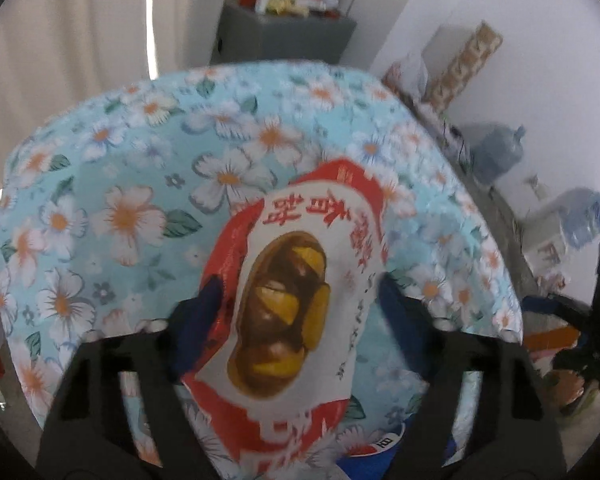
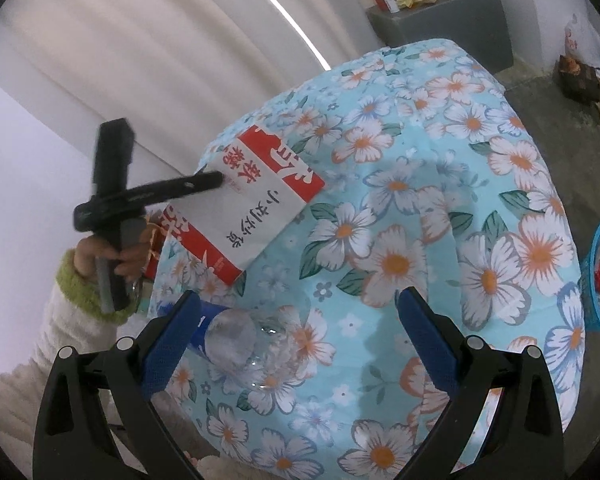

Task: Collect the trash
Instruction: 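Grasp the red-and-white snack bag with the left tool while the right tool grasps the Pepsi bottle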

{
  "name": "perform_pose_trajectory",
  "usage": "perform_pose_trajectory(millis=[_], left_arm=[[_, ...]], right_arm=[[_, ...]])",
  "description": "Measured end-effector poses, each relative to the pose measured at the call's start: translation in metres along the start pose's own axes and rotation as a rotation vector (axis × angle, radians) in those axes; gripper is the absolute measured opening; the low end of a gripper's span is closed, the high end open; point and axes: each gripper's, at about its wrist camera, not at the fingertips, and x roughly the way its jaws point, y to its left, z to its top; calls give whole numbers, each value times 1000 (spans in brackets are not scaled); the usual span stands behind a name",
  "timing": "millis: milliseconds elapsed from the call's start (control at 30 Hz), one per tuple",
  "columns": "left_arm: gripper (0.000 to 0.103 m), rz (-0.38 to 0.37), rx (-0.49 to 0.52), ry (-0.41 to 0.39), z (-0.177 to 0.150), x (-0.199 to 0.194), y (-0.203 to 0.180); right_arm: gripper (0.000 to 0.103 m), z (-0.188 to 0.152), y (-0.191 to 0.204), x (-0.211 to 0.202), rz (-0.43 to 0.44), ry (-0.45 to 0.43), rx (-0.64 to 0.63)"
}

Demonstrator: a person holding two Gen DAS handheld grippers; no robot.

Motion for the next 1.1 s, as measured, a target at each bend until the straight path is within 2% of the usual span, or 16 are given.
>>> perform_pose_trajectory(millis=[133,233,333,467,600,767,967,1067,1100], left_arm=[[57,37,13,-8,-4,3,-1],[45,45,11,-19,-8,-1,1],[35,50,8,-28,-13,-6,2],[23,53,-16,-55,-18,-17,7],[20,61,-57,-113,-25,-39,13],[19,124,-128,-228,-45,-84,29],[19,211,-269,-353,-83,-138,56],[19,269,-322,-420,-110,-167,62],[19,275,-333,-434,-117,-172,62]], right_arm=[[96,3,1,0,18,0,-19],[96,7,8,2,30,12,-49],[96,11,25,7,51,27,-125],[96,14,59,21,79,78,-292],[96,14,92,45,105,171,-459],[96,10,132,80,118,282,-649],[96,-8,163,121,77,416,-833],[96,-20,164,134,16,461,-883],[89,-23,162,137,-15,469,-892]])
